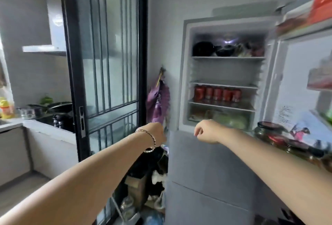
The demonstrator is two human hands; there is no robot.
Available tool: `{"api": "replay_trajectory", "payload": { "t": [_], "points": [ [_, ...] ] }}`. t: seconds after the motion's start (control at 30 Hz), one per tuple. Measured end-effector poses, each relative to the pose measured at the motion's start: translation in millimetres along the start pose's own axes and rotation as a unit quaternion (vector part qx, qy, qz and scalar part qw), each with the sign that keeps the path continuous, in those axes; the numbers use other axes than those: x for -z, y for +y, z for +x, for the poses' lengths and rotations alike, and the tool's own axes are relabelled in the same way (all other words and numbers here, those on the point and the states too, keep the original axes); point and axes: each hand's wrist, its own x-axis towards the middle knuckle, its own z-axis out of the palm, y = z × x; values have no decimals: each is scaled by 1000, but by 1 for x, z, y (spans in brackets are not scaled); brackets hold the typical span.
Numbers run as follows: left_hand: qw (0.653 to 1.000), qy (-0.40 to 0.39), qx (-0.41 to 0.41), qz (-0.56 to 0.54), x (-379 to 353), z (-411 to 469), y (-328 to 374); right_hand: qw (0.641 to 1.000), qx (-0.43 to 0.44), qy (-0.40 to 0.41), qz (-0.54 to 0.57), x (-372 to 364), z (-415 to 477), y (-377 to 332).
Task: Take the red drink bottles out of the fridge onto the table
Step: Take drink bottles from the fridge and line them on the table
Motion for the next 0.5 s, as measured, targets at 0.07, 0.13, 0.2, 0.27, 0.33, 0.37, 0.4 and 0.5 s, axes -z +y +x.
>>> {"api": "replay_trajectory", "payload": {
  "t": [0.07,0.13,0.2,0.27,0.33,0.37,0.4,0.5],
  "points": [
    [1000,9,-25,-9,5,54,9,999,-32,11,5,15,30,20],
    [998,23,-61,-16,9,109,19,998,-62,30,9,29,59,41],
    [996,35,-81,-22,14,156,31,995,-87,47,11,40,86,61],
    [994,47,-100,-22,16,195,42,992,-108,61,21,46,110,81],
    [991,65,-115,-20,16,224,51,988,-130,76,38,47,133,100],
    [990,74,-119,-27,10,245,56,986,-141,84,42,44,149,113],
    [989,80,-121,-35,4,267,62,984,-149,89,44,41,167,127],
    [988,88,-122,-46,-12,319,75,980,-163,100,53,33,219,164]
  ]
}}
